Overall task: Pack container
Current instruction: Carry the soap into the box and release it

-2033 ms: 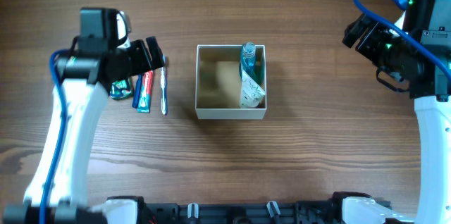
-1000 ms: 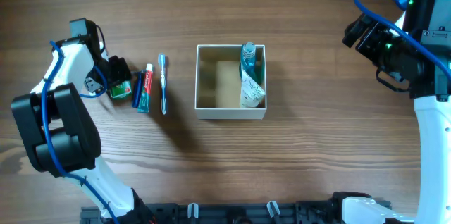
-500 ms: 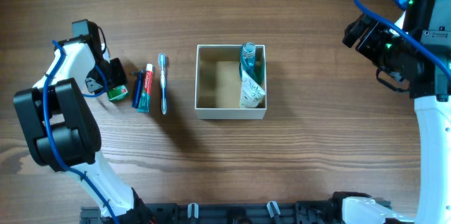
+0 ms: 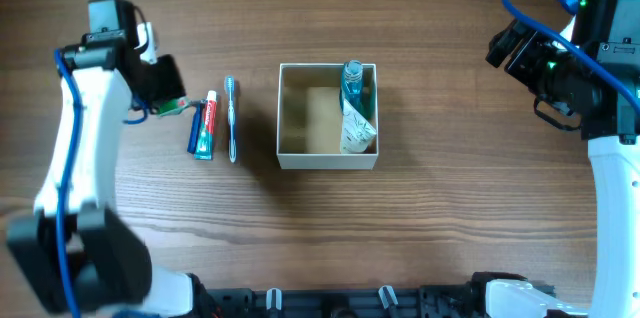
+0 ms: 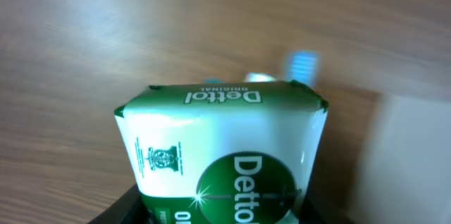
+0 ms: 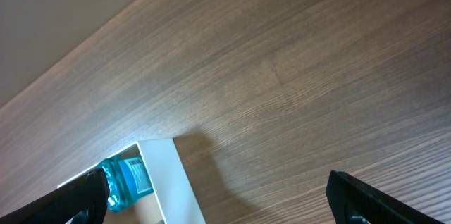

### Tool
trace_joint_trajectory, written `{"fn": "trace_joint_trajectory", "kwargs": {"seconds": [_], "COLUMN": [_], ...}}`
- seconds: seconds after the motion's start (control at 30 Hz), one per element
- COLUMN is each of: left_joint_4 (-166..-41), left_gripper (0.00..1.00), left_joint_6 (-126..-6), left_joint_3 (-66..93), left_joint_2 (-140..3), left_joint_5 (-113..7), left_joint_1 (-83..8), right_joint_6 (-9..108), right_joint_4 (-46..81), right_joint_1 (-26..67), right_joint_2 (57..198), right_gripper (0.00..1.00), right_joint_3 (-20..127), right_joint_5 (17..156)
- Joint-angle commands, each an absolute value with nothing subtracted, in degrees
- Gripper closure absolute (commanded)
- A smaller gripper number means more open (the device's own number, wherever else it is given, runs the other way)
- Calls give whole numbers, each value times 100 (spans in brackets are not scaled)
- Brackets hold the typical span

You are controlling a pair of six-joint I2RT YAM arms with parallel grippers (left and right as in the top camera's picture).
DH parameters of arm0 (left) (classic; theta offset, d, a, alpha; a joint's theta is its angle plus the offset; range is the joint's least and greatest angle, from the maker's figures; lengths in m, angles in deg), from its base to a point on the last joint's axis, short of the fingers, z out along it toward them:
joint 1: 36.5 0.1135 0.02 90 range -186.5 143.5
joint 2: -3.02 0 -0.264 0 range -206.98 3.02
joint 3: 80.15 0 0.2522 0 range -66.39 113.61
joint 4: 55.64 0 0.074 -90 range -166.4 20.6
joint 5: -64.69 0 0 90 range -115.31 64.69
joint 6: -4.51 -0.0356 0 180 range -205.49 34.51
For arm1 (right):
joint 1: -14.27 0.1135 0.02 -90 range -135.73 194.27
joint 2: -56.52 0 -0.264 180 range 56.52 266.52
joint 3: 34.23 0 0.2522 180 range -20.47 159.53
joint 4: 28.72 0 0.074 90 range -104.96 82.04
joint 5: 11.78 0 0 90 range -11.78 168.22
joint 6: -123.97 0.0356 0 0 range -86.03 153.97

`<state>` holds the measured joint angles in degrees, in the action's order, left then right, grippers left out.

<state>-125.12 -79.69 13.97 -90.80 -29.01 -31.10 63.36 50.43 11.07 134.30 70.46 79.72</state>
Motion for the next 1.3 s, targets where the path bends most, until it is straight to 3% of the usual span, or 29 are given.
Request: {"fn": "trace_joint_trajectory", "kwargs": {"seconds": [0.0,0.23,0.43,0.73,0.93,1.27], "left_joint_4": [-12519,-11721,-11109,-10984,-10971,-11115], "left_gripper": [60,58,57,50,28,25], "left_joint_6": [-7656,-6909,-6522,-6441,-6417,-6402], "left_joint_3": [1506,1504,1504,1504,1506,1508], "left_joint_2": [-8461,-8870,-10007,-10807,-10741,-9294], "left_joint_5": [-3402,-3273,-3255,-3017,-3021,-2899], "left_joint_1": [-3999,-5728,-6288,-6414,-6401,-6360], "right_joint_6": [6413,6415,6415,6413,6415,6413], "right_joint_4": [5038,5038,5038,5038,5038,5038], "right_joint_1": [1102,1102,1102,1102,1102,1102], "right_joint_2": [13421,13421,13421,13421,13421,13421], "right_gripper": [0,0,0,0,0,0], "right_joint_3": [7140,7140,7140,7140,7140,7140], "right_joint_5": [8022,8022,8022,8022,8022,8022]}}
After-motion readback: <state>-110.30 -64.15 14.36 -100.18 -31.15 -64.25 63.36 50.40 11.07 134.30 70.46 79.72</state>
